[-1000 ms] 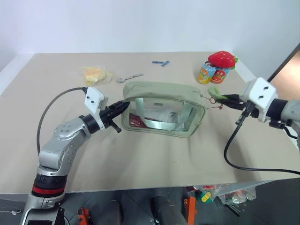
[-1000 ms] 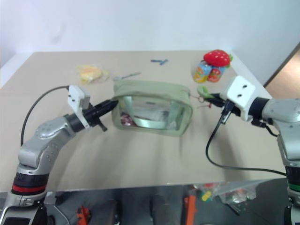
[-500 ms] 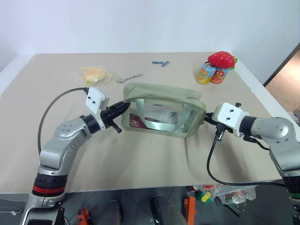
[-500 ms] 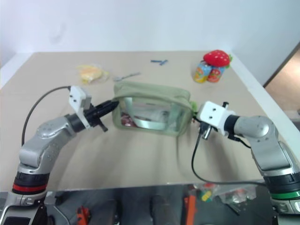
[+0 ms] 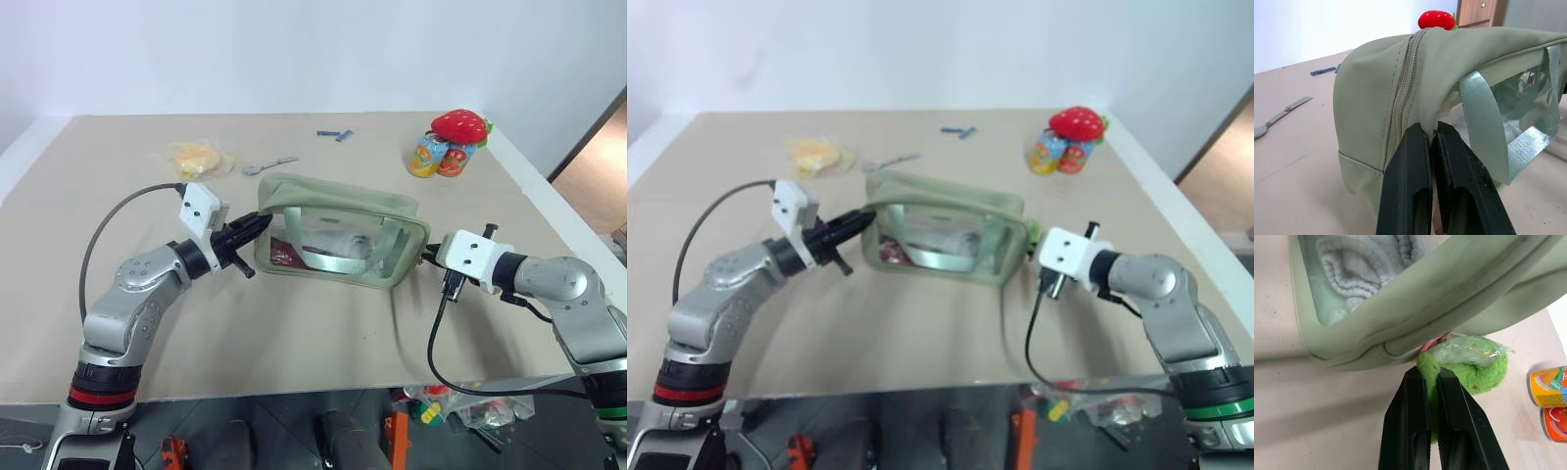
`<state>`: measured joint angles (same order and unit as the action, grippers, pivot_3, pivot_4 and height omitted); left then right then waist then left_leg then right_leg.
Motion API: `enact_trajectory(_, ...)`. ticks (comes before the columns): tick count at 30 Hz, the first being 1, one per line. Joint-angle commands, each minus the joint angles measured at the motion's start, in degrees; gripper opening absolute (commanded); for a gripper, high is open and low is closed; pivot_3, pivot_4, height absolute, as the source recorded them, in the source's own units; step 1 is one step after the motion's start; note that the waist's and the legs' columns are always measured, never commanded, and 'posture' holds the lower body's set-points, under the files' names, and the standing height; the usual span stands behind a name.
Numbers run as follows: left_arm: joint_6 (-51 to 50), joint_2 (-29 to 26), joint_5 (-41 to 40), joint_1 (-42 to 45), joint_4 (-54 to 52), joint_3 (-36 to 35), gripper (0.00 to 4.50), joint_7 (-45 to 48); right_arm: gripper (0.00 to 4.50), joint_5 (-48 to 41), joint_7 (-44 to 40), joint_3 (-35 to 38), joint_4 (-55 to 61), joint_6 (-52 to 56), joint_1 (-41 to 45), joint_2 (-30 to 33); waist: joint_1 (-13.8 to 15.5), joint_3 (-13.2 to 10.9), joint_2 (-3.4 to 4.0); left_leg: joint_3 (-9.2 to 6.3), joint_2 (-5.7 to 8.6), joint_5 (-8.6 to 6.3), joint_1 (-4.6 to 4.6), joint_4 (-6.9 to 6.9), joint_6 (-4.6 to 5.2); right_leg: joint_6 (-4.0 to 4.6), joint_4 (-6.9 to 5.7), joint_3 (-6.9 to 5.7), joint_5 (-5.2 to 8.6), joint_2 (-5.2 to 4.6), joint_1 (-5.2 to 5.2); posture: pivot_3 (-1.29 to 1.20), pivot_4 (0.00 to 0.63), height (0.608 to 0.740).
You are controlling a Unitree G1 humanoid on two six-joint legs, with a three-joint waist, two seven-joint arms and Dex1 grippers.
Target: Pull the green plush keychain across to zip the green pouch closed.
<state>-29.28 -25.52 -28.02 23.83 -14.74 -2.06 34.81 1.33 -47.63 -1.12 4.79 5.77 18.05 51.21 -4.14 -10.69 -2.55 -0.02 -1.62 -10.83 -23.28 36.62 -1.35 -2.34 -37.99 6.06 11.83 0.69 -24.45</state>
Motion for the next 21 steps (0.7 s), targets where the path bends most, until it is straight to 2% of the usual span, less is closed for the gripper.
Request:
enact_trajectory(1,-1.59,-0.47,-2.58,1.35,-1.84,-0.87,0.0,1.68,0.02,-4.83,-0.33,2.56,1.55,6.09,-0.12,-2.27,-0.01,0.0,0.0,0.0,0.01,0.0,0.01,0.0,0.0,0.0,0.0,0.0,0.0,0.0,0.01,0.0,0.15,0.74)
enact_trajectory(2,-2.53,-0.33,-3.79,1.52,-1.88,-1.4,0.0,1.93,0.02,-7.3,-0.49,3.61,2.37,8.17,0.42,-3.34,-0.01,0.0,0.0,-0.01,0.0,0.0,0.02,0.0,0.0,0.0,0.0,0.0,0.0,0.0,0.03,0.0,0.15,0.74)
enact_trajectory(3,-3.21,-0.3,-4.64,1.71,-1.85,-1.75,0.76,2.1,0.72,-9.31,-0.54,4.63,3.17,10.21,0.95,-4.15,-0.01,0.0,0.0,-0.02,0.01,0.0,0.02,0.01,0.0,0.0,0.0,0.0,0.0,0.0,0.05,0.0,0.15,0.74)
enact_trajectory(9,-3.28,-1.62,-4.66,2.7,-0.56,-2.33,2.67,3.18,2.66,-17.63,-1.98,9.87,6.09,14.65,2.67,-4.92,-0.01,-0.02,0.01,-0.03,0.04,0.0,-0.01,-0.02,0.0,0.01,0.01,0.01,0.02,-0.01,0.03,0.0,0.15,0.74)
enact_trajectory(10,-3.36,-1.95,-4.77,2.82,-0.42,-2.49,3.09,3.45,3.1,-18.86,-2.95,10.96,6.33,14.89,2.68,-4.08,0.0,-0.02,0.01,-0.03,0.04,0.0,-0.01,-0.05,0.0,0.02,0.01,0.01,0.04,0.0,0.02,0.0,0.15,0.74)
enact_trajectory(12,-3.43,-2.68,-4.83,2.86,-0.34,-2.63,3.64,4.14,3.67,-20.2,-4.53,12.81,6.59,15.04,2.62,-2.32,-0.03,-0.02,0.01,-0.05,0.04,-0.01,0.0,-0.1,0.0,0.03,0.01,0.0,0.08,0.0,0.01,0.0,0.15,0.74)
enact_trajectory(14,-3.29,-3.2,-4.83,2.69,-0.34,-2.77,4.4,4.54,4.44,-21.13,-5.43,14.18,6.88,15.94,2.48,-0.78,-0.03,-0.02,0.02,-0.05,0.03,-0.01,-0.01,-0.16,-0.01,0.05,0.01,0.0,0.13,0.0,-0.01,0.0,0.15,0.74)
enact_trajectory(18,-3.28,-4.41,-5.28,2.23,-0.76,-4.02,4.46,5.17,4.48,-22.47,-7.17,17.13,6.85,18.36,2.13,3.82,-0.03,-0.03,0.03,-0.06,0.04,-0.03,-0.01,-0.18,0.0,0.06,0.01,-0.01,0.18,-0.01,0.0,0.0,0.15,0.74)
enact_trajectory(21,-3.77,-5.31,-6.42,1.0,-2.19,-6.62,4.46,4.09,4.48,-22.57,-4.45,19.83,6.92,21.6,2.47,5.4,-0.07,-0.03,0.03,-0.05,0.03,-0.03,0.0,-0.18,0.0,0.06,0.01,-0.01,0.18,0.0,-0.02,0.0,0.15,0.74)
